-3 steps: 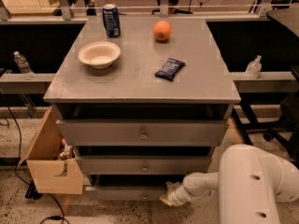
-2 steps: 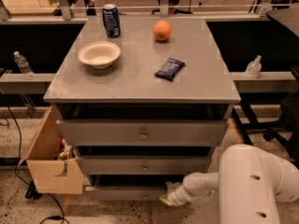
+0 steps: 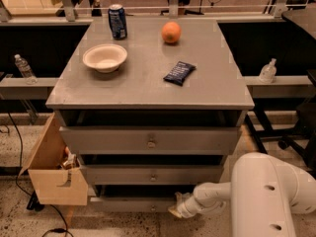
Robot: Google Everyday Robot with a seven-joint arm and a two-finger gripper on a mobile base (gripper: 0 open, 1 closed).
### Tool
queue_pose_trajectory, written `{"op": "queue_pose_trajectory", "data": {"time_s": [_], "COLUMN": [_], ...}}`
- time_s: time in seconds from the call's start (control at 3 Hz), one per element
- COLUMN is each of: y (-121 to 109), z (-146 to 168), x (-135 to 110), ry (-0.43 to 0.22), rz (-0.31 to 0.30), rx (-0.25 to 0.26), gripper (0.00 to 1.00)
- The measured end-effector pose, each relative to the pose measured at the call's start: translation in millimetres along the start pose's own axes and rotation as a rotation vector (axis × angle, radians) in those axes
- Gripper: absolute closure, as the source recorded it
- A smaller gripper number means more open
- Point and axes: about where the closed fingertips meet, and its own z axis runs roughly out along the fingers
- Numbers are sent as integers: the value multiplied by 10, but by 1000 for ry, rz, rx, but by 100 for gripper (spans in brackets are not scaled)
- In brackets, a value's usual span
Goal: Open bottom drawer
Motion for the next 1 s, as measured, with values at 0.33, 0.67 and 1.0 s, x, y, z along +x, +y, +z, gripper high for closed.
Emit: {"op": "queue_pose_trajectory", "data": {"time_s": [0.33,0.67,1.0], "y": [0,0,1], "z": [0,0,0], "x": [0,0,0], "ry": [0,0,0], "rz": [0,0,0], "rx": [0,0,0], "gripper": [100,100,84]}}
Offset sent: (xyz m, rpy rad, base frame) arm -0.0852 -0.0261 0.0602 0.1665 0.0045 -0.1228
